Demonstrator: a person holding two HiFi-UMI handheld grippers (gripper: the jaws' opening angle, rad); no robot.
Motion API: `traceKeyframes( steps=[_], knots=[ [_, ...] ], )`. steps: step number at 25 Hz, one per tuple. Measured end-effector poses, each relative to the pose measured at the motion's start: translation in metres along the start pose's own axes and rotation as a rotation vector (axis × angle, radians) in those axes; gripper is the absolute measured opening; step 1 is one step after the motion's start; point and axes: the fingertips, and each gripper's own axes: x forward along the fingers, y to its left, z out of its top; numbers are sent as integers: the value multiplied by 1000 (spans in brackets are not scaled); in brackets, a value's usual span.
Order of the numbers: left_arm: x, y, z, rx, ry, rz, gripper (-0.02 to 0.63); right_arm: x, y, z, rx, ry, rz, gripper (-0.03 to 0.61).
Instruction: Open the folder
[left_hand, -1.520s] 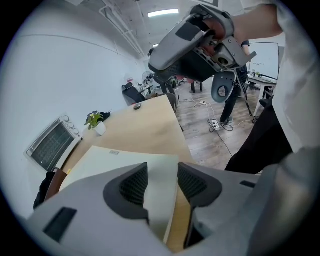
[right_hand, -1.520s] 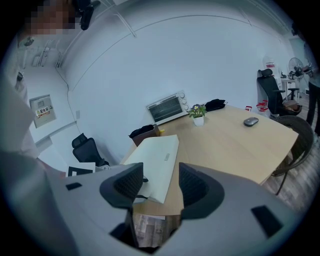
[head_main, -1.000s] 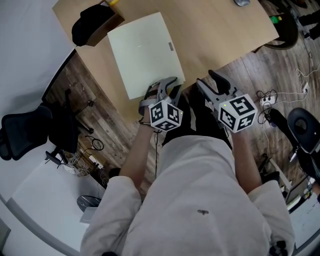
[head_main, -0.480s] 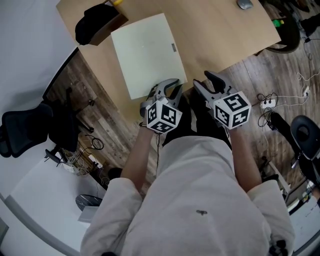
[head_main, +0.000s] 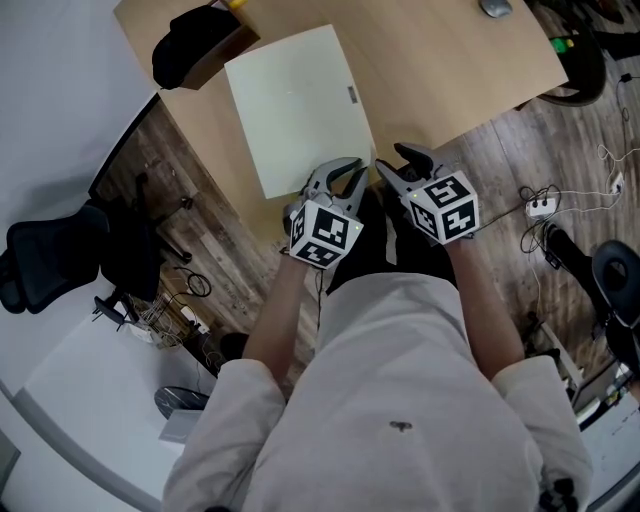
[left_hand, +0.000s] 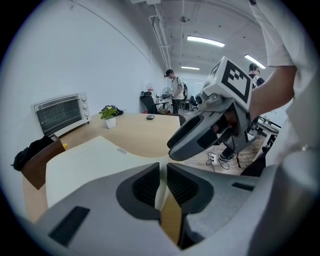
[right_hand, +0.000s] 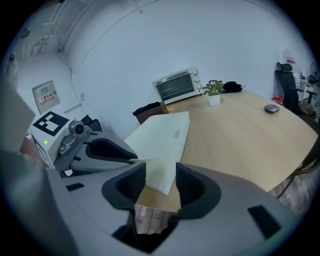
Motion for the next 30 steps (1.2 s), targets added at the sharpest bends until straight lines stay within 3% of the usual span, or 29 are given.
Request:
traceKeyframes(
  steps=[10,19,30],
  knots=[
    [-7,6,2,-146,-58,-21,41,28,3,-17,-11,75,23,160],
    [-11,10,5,-197,-84,-27,34,43,4,-27,-14,117,15,109],
    [-12,10,6,-192,-84,-15,34,44,4,-29,-8,110,38,97]
  ],
)
